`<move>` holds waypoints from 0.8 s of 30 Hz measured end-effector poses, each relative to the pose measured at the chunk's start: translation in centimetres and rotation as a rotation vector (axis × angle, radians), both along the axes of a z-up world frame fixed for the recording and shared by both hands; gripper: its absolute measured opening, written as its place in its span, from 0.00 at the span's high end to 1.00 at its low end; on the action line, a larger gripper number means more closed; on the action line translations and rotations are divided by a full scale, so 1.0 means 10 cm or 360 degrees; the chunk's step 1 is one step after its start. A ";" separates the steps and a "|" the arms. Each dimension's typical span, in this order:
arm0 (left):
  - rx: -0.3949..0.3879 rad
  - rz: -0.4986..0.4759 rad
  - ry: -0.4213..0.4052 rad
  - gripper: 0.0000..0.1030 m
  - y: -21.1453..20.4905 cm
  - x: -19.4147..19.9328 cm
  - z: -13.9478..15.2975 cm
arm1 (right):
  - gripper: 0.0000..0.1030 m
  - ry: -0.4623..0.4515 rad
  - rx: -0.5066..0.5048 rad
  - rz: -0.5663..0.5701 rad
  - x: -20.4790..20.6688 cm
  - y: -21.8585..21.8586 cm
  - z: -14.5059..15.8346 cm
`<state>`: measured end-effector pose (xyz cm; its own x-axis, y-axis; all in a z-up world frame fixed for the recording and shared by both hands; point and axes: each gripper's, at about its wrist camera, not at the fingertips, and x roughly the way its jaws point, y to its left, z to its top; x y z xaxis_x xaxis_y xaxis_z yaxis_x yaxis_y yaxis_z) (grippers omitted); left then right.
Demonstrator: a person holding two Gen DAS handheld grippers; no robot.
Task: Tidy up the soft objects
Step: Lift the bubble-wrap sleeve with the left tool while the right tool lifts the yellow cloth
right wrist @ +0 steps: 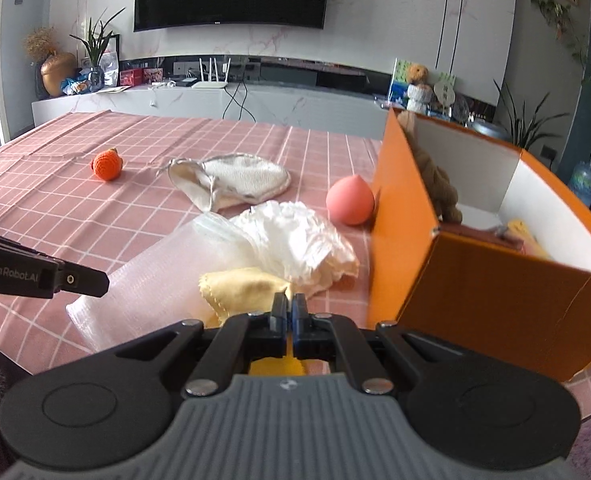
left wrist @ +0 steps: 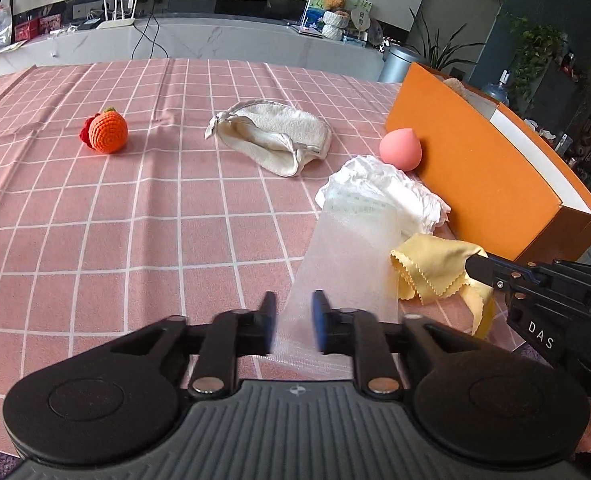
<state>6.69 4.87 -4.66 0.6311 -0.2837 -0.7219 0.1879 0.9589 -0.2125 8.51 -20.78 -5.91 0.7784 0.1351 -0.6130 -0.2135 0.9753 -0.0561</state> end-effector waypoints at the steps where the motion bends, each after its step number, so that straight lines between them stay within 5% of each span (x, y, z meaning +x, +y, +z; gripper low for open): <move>1: 0.0006 0.0001 -0.0028 0.54 -0.01 -0.02 0.02 | 1.00 0.0012 0.0010 0.0000 0.01 -0.01 -0.01; 3: 0.0005 -0.0016 -0.0097 0.32 -0.01 -0.06 0.08 | 1.00 0.0024 0.0030 0.0000 0.01 -0.03 -0.01; 6: 0.0007 -0.0095 -0.0146 0.16 -0.04 -0.08 0.14 | 0.96 0.0030 0.0070 0.0008 0.00 -0.06 0.02; 9: 0.0019 -0.0190 -0.0167 0.15 -0.09 -0.09 0.14 | 0.87 0.0031 0.0102 0.0001 -0.02 -0.10 0.04; 11: 0.0054 -0.0238 -0.0151 0.15 -0.16 -0.06 0.09 | 0.66 0.0037 0.0133 -0.0007 -0.01 -0.14 0.04; 24: 0.0168 -0.0294 -0.0058 0.15 -0.43 0.11 -0.19 | 0.63 0.0179 0.0313 0.0015 0.15 -0.21 -0.17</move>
